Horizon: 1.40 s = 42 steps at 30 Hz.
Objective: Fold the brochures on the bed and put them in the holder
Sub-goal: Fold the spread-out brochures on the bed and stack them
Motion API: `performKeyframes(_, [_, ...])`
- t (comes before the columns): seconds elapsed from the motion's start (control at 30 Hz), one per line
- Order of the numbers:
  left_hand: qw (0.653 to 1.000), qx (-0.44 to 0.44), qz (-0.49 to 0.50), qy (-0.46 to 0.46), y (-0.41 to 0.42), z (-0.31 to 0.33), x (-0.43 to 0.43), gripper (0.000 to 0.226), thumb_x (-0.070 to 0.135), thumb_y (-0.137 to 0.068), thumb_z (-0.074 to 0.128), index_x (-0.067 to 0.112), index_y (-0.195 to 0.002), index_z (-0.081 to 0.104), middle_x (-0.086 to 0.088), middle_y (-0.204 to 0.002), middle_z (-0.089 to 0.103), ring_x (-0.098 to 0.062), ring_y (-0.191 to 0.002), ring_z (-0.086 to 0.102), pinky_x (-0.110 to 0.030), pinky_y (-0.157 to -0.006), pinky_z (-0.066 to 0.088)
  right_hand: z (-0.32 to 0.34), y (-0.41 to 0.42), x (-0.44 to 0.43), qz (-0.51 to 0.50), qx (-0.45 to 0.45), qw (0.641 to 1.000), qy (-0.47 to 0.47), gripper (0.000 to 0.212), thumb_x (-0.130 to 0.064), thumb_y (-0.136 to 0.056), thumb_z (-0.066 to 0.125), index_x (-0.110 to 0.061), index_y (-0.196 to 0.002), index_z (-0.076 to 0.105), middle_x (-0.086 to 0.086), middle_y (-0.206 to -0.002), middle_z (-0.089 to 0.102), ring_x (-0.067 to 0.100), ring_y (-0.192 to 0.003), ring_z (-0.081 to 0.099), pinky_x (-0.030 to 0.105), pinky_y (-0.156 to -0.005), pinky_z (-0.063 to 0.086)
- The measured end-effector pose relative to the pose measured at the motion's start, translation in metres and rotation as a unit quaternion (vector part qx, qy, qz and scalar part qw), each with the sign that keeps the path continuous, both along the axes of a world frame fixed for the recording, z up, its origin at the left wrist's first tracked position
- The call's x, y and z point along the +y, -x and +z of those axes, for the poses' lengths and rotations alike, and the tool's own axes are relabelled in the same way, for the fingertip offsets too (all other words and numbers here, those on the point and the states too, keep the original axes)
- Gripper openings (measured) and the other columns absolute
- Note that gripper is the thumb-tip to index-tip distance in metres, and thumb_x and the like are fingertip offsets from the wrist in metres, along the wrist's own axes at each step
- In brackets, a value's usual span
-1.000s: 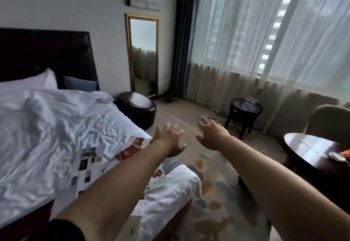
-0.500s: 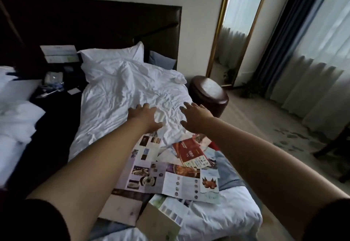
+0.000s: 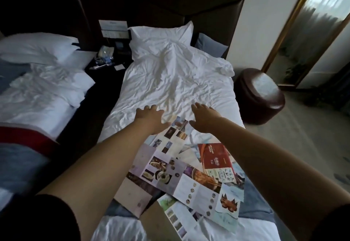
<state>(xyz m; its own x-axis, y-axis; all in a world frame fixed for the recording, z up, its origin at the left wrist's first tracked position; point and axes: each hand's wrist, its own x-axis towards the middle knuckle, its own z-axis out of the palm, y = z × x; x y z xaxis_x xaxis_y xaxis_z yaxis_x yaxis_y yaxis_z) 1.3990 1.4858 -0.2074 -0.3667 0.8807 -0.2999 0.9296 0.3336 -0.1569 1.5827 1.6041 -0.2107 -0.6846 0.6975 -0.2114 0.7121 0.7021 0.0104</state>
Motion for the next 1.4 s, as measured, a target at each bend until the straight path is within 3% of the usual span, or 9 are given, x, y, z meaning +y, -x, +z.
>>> performKeyframes(0.2, [0.997,-0.021,0.003,0.074,0.0,-0.061,0.008,0.083,0.077,-0.096,0.035,0.03,-0.163,0.019,-0.007,-0.169,0.017,-0.035,-0.151,0.025,-0.052,-0.116,0.031,-0.071,0.012,0.018,0.011,-0.001,0.992,0.125,0.074,-0.038,-0.101,0.056,-0.011,-0.161,0.021,0.013,-0.165,0.029,0.034,-0.145,0.04,0.045,-0.114,0.039])
performKeyframes(0.57, [0.969,-0.114,-0.047,0.214,0.017,-0.248,-0.01,0.078,0.075,-0.093,0.042,0.035,-0.158,0.026,-0.007,-0.165,0.022,-0.036,-0.145,0.032,-0.054,-0.11,0.034,-0.273,0.028,-0.022,-0.113,-0.055,0.94,0.317,0.083,-0.03,-0.1,0.058,-0.016,-0.165,0.007,0.015,-0.166,0.026,0.037,-0.15,0.031,0.049,-0.121,0.032])
performKeyframes(0.7, [0.958,-0.128,-0.074,0.247,0.022,-0.33,-0.022,0.08,0.075,-0.093,0.041,0.034,-0.159,0.026,-0.006,-0.167,0.021,-0.035,-0.147,0.029,-0.054,-0.11,0.038,-0.364,0.033,-0.049,-0.14,-0.059,0.935,0.32,0.082,-0.026,-0.097,0.054,-0.034,-0.164,0.007,0.004,-0.167,0.025,0.034,-0.155,0.019,0.059,-0.124,0.017])
performKeyframes(0.8, [0.953,-0.153,-0.058,0.254,0.028,-0.387,-0.035,0.079,0.075,-0.093,0.042,0.035,-0.159,0.025,-0.005,-0.168,0.018,-0.035,-0.15,0.024,-0.053,-0.111,0.035,-0.428,0.041,-0.069,-0.196,-0.057,0.92,0.334,0.076,-0.035,-0.101,0.05,-0.045,-0.162,0.005,-0.001,-0.173,-0.005,0.034,-0.158,-0.008,0.065,-0.123,0.004])
performKeyframes(0.9, [0.953,-0.165,-0.054,0.248,0.037,-0.439,-0.045,0.079,0.073,-0.095,0.039,0.035,-0.161,0.02,-0.002,-0.17,0.011,-0.034,-0.153,0.018,-0.055,-0.112,0.033,-0.485,0.046,-0.085,-0.234,-0.072,0.918,0.313,0.081,-0.054,-0.101,0.05,-0.045,-0.162,-0.003,0.003,-0.169,-0.027,0.037,-0.155,-0.022,0.069,-0.119,-0.002])
performKeyframes(1.03, [0.959,-0.175,-0.007,0.222,0.052,-0.499,-0.057,0.079,0.071,-0.096,0.04,0.033,-0.162,0.019,-0.006,-0.169,0.01,-0.037,-0.153,0.015,-0.057,-0.113,0.031,-0.545,0.035,-0.093,-0.229,-0.063,0.925,0.297,0.096,-0.064,-0.094,0.057,-0.048,-0.159,-0.013,0.006,-0.165,-0.035,0.039,-0.152,-0.027,0.071,-0.119,-0.007])
performKeyframes(1.2, [0.977,-0.178,0.012,0.114,0.064,-0.556,-0.066,0.08,0.066,-0.098,0.042,0.034,-0.163,0.009,-0.013,-0.171,-0.006,-0.045,-0.154,0.007,-0.061,-0.116,0.029,-0.578,0.0,-0.082,-0.109,-0.033,0.961,0.252,0.103,-0.056,-0.092,0.064,-0.051,-0.157,-0.015,0.005,-0.166,-0.033,0.04,-0.151,-0.031,0.072,-0.118,-0.01])
performKeyframes(1.4, [0.988,-0.132,0.072,0.033,0.075,-0.589,-0.076,0.093,0.084,-0.088,0.035,0.042,-0.162,-0.003,-0.019,-0.17,-0.01,-0.05,-0.155,-0.004,-0.071,-0.118,0.013,-0.583,-0.01,-0.067,-0.043,-0.02,0.976,0.212,0.104,-0.058,-0.084,0.068,-0.051,-0.16,-0.002,0.005,-0.17,-0.023,0.039,-0.154,-0.022,0.064,-0.119,-0.012])
